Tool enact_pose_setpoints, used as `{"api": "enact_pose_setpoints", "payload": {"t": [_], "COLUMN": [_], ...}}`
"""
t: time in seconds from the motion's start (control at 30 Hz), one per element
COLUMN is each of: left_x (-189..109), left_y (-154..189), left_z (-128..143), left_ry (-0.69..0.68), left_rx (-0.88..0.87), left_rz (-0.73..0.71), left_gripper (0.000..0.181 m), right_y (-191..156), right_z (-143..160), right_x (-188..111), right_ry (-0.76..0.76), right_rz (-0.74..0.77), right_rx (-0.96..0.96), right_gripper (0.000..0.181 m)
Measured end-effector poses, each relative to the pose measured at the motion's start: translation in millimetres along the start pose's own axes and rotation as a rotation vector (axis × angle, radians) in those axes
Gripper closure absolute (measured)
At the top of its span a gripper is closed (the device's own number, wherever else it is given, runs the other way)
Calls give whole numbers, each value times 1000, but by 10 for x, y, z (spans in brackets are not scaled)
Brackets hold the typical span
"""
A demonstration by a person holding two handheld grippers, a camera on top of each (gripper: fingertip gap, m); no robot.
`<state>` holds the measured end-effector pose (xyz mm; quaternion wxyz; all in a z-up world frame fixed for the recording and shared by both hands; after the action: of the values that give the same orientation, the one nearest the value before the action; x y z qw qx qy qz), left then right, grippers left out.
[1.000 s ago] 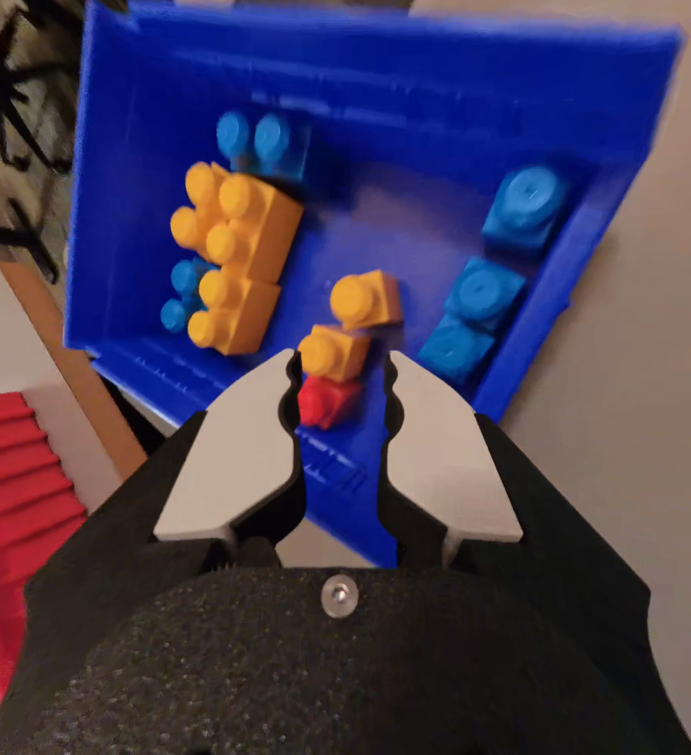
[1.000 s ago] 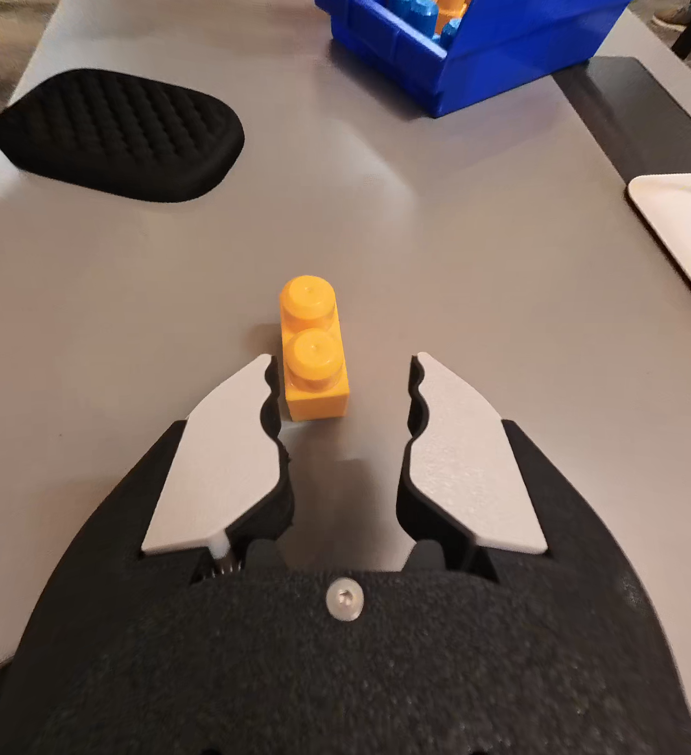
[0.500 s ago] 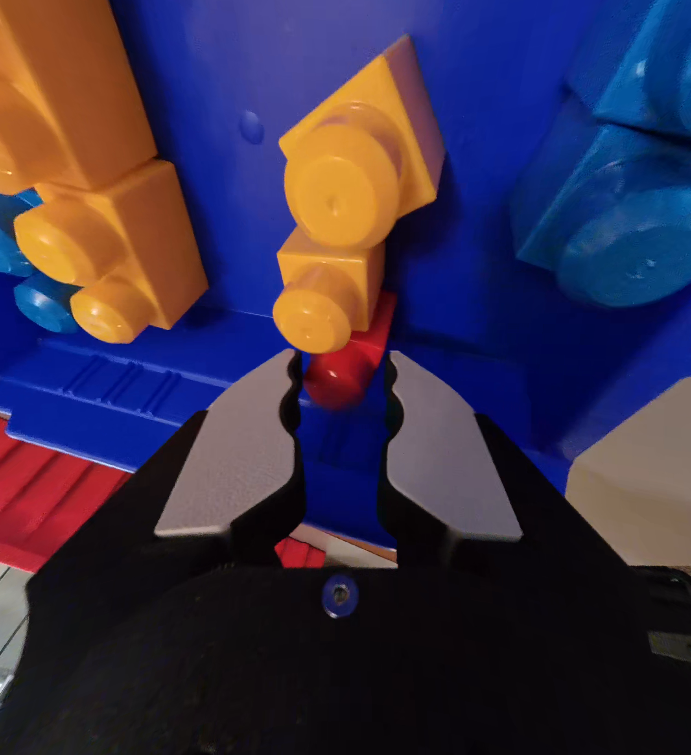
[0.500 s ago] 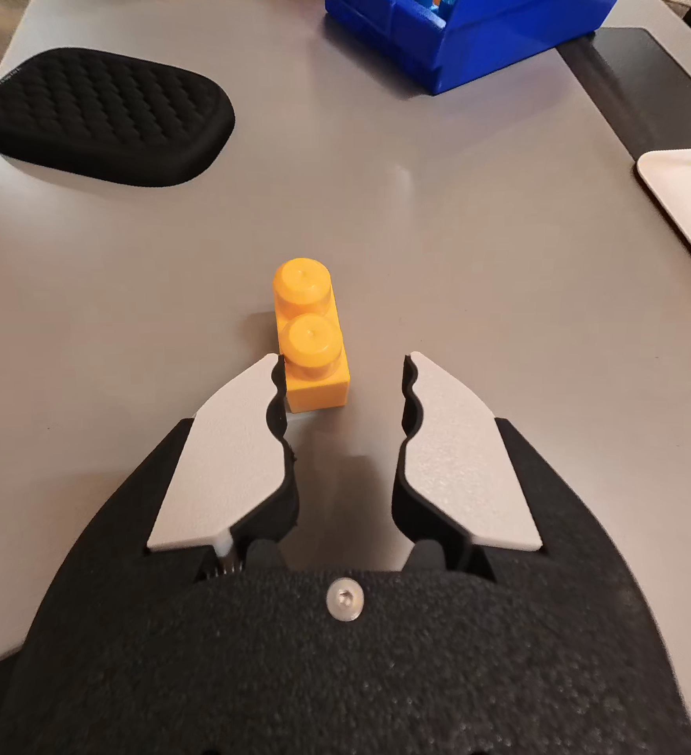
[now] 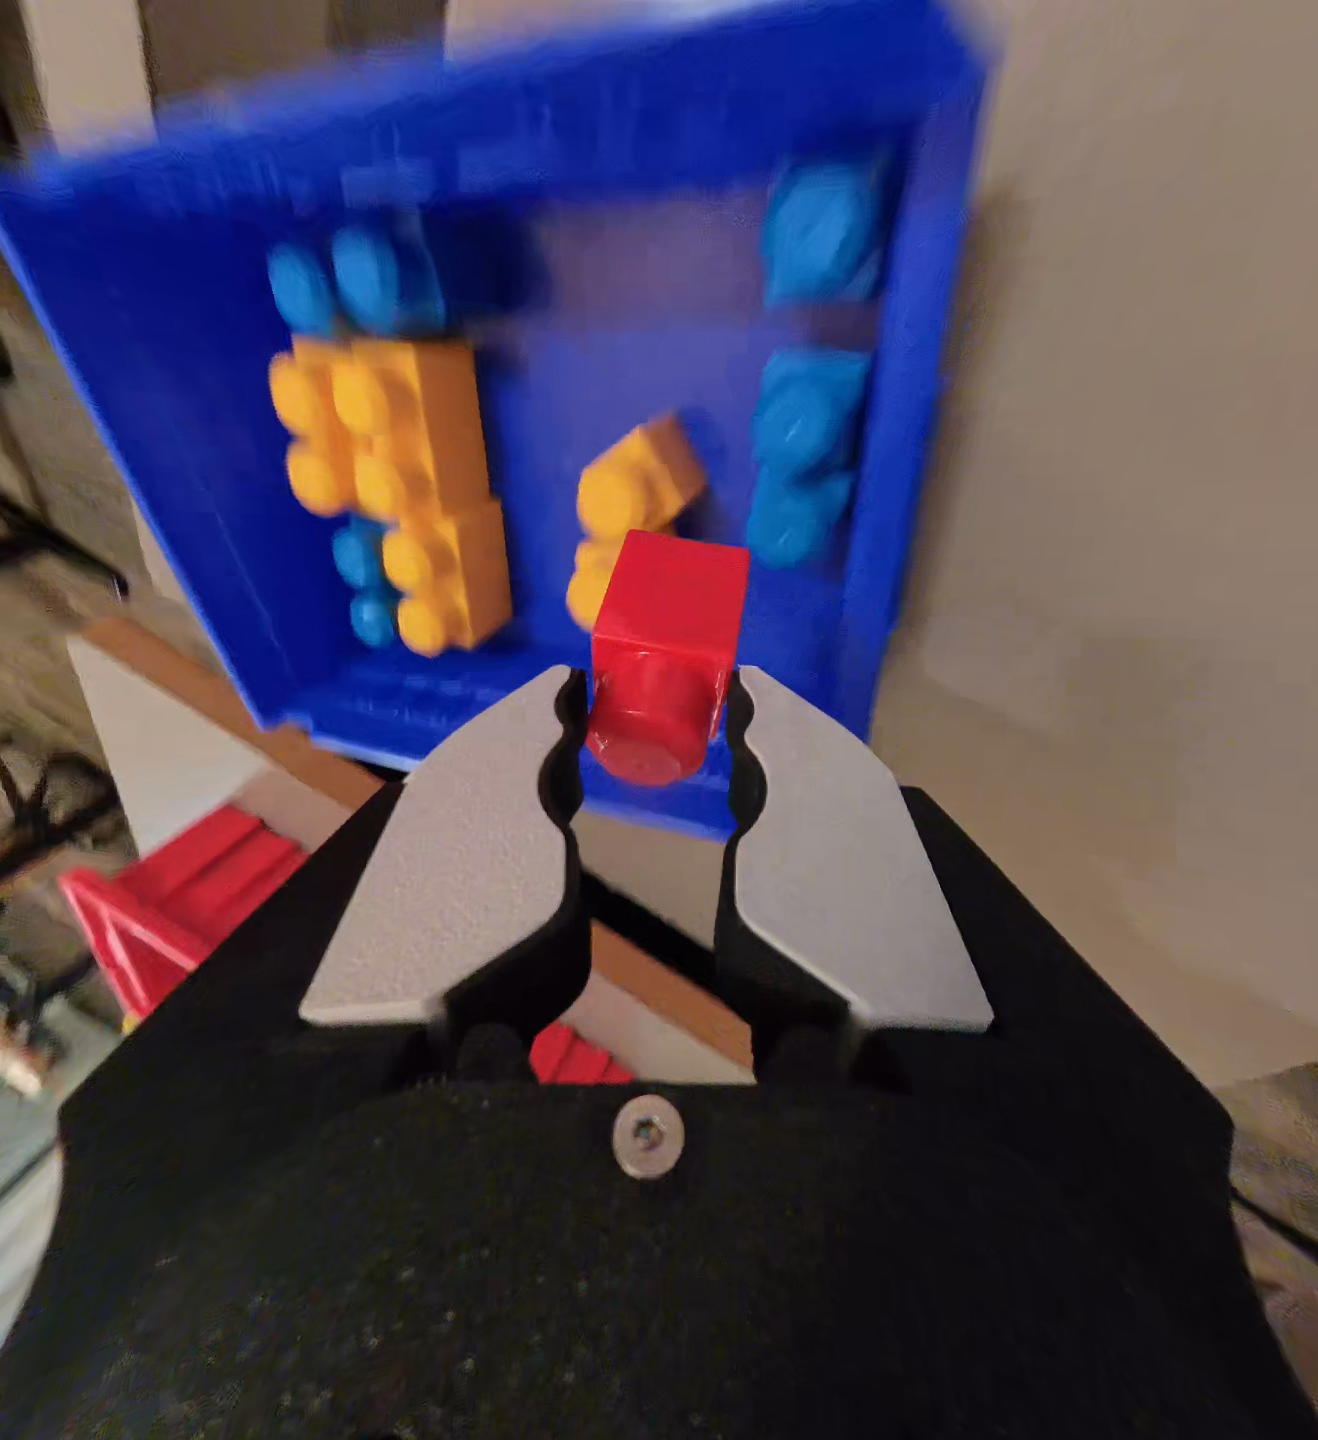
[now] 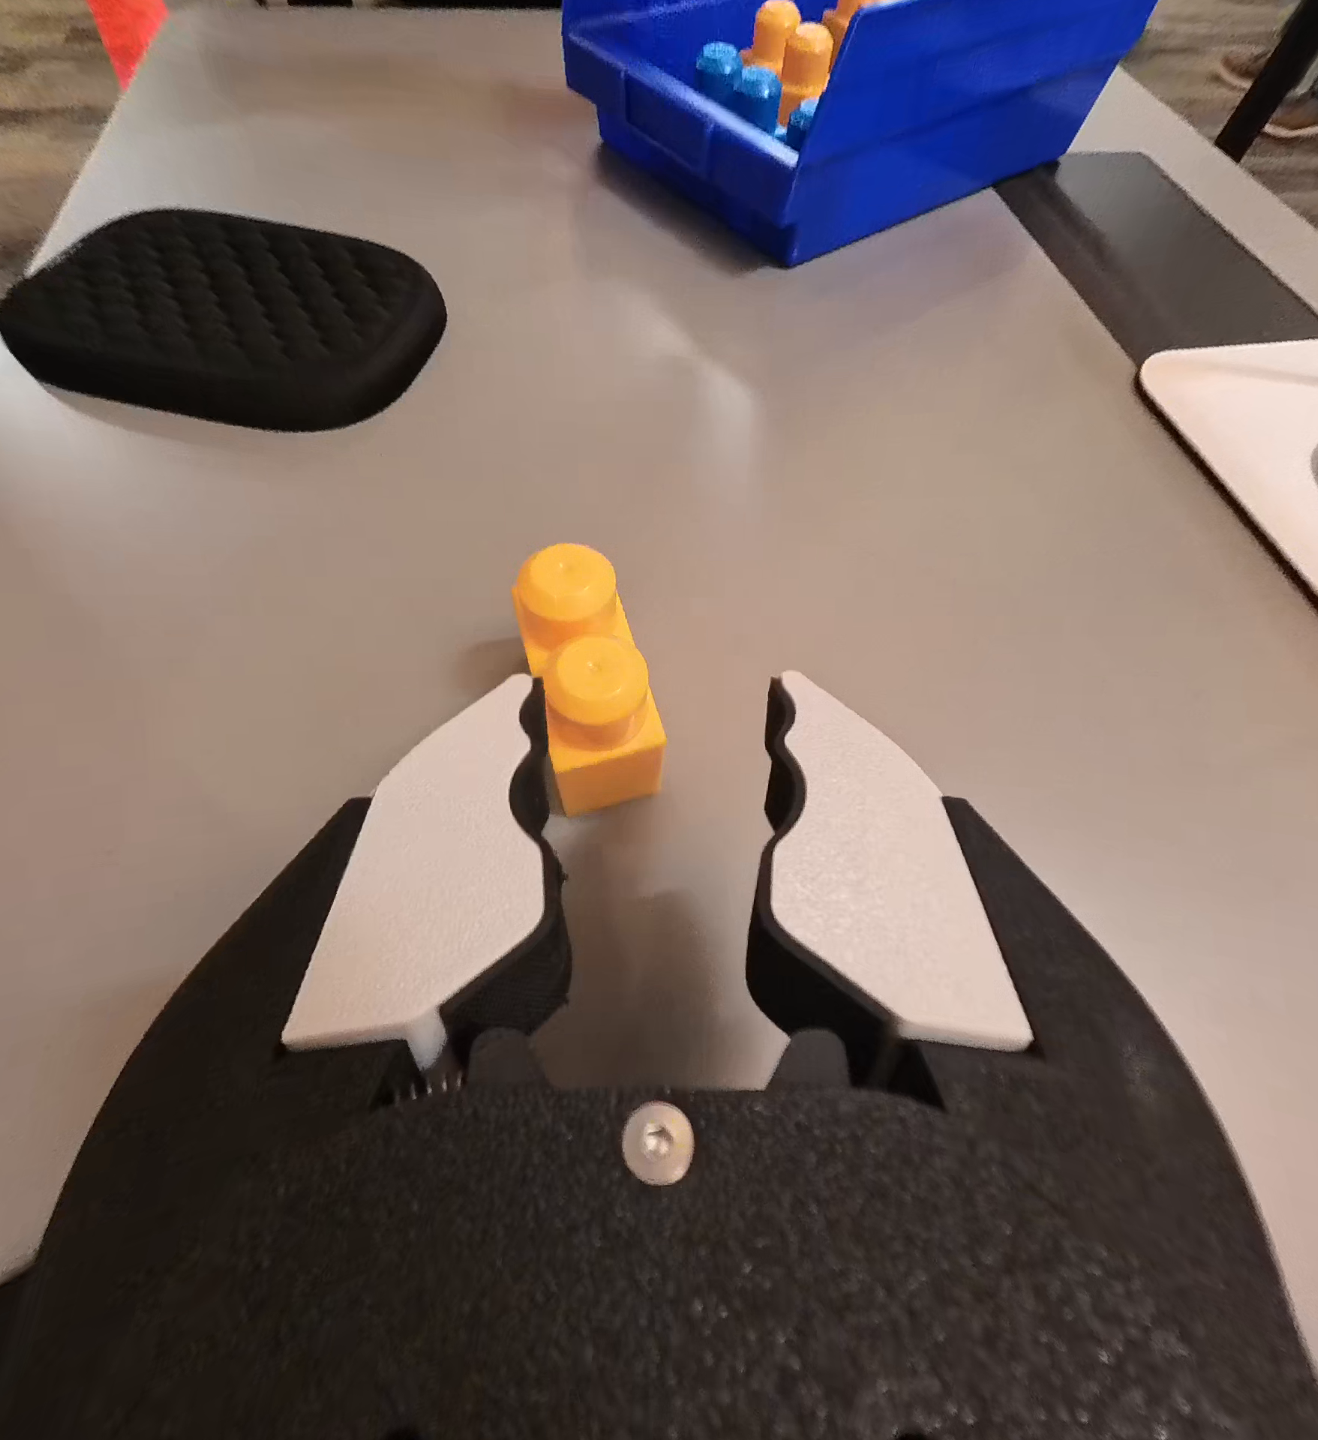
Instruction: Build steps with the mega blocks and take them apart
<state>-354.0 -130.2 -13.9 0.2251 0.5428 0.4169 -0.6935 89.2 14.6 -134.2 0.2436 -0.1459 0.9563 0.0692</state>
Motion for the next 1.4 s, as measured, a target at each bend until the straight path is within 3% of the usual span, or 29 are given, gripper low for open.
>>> {"api": "enact_pose_setpoints", "payload": {"t": [0.13, 0.33, 0.47, 0.6, 0.7, 0.8, 0.93, 1.07, 1.23, 1.4], "left_x": [-375, -532, -503, -468, -521, -605, -739, -755, -668, -561], "left_y": [489, 1352, 1825, 2154, 2271, 2262, 2166, 2177, 2227, 2251], "left_z": [-537, -1390, -1824, -2083, -2155, -2134, -2040, -1986, -2002, -1966], "left_ry": [273, 586, 693, 730, 767, 857, 1176, 1471, 1554, 1551], "left_rx": [103, 218, 305, 405, 444, 443, 288, 134, 53, 50], "left_rz": [39, 69, 112, 120, 137, 167, 352, 492, 585, 571], "left_gripper": [147, 147, 147, 146, 148, 147, 134, 137, 147, 147], "right_y": [-11, -95, -188, -292, -332, -311, -237, -198, -246, -250], "right_z": [-119, -393, -469, -473, -454, -454, -515, -575, -592, -559], "right_x": [-40, -94, 0, 87, 103, 35, -163, -323, -278, -215], "right_ry": [97, 230, 173, 80, 53, 127, 398, 642, 687, 639], "right_rz": [28, 178, 247, 262, 263, 203, 68, -53, -89, -99], "right_rx": [4, -51, -99, -197, -256, -218, -56, 75, 93, 90], "right_gripper": [128, 129, 125, 121, 143, 146, 146, 146, 146, 146]}}
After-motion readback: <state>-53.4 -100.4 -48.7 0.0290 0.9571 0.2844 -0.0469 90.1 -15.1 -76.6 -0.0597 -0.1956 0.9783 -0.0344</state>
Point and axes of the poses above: each gripper's, where its closed fingertips meet, x out along the fingers, z out of its underside, y = z × x across the jaws, the point moved 9 cm from there along -x, back along the fingers, and after that the axes turned 2 degrees about z, right-handed, at the moved point
